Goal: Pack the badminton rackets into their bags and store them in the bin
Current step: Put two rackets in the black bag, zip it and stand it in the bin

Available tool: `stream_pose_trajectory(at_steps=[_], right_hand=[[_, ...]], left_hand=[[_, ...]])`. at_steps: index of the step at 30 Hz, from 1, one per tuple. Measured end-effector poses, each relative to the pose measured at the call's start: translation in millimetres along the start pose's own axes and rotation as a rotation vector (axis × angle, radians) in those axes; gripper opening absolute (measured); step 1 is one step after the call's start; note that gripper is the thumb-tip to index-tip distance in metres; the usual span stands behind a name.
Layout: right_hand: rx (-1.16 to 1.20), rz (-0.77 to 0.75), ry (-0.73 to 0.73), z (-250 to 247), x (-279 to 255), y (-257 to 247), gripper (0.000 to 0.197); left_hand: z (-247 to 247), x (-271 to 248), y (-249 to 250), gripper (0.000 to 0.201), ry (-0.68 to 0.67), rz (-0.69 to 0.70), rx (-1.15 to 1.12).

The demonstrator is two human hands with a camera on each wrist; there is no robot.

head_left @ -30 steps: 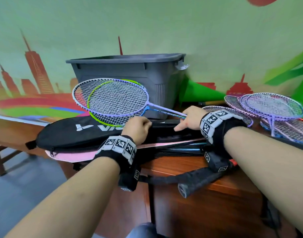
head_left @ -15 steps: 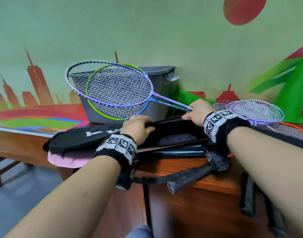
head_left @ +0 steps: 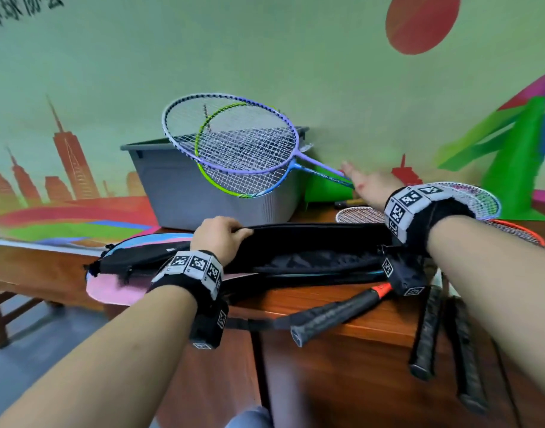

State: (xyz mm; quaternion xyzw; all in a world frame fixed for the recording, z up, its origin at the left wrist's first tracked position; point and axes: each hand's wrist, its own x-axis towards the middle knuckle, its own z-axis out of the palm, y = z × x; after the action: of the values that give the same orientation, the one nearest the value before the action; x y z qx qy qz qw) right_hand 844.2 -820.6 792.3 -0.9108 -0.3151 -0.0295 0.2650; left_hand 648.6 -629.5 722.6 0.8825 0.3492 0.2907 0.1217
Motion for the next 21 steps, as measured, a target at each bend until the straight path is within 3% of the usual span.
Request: stream_pose_trajectory(at_steps=[2, 5, 8, 9, 11, 13, 17, 21], right_hand=[[-0.024, 0.032, 0.045, -5.5, -2.2, 6.1, 0.067], [-0.042, 0.071, 0.095, -9.0, -4.4, 19.0, 0.074], [0.027, 0.046, 0.116, -11.8, -5.7, 34.1, 0.054], [0.018, 0.042, 0.109, -13.3, -7.3, 38.4, 0.056], [-0.01, 0.087, 0.107, -12.5, -3.9, 49.1, 0.078], [-0.006, 0.113, 0.105, -10.2, 0.8, 55.5, 0.082], [-0.039, 0.153, 0.086, -11.5, -1.6, 64.6, 0.063], [-0.072, 0.159, 0.048, -8.9, 4.5, 81.2, 0.053]], left_hand=[[-0.3, 1.3, 9.2, 0.029, -0.001, -0.035, -0.002], [3.4, 3.5, 18.8, 0.03, -0.037, -0.111, -0.048], [10.8, 5.5, 22.2, 0.03, -0.09, -0.133, -0.101], [13.4, 5.8, 22.5, 0.031, -0.11, -0.125, -0.105], [17.9, 7.9, 20.3, 0.031, -0.144, -0.109, -0.117], [19.4, 10.2, 17.5, 0.03, -0.182, -0.106, -0.141], [16.5, 18.1, 12.2, 0.027, -0.254, -0.122, -0.176], [8.6, 25.2, 7.7, 0.037, -0.259, -0.22, -0.223]])
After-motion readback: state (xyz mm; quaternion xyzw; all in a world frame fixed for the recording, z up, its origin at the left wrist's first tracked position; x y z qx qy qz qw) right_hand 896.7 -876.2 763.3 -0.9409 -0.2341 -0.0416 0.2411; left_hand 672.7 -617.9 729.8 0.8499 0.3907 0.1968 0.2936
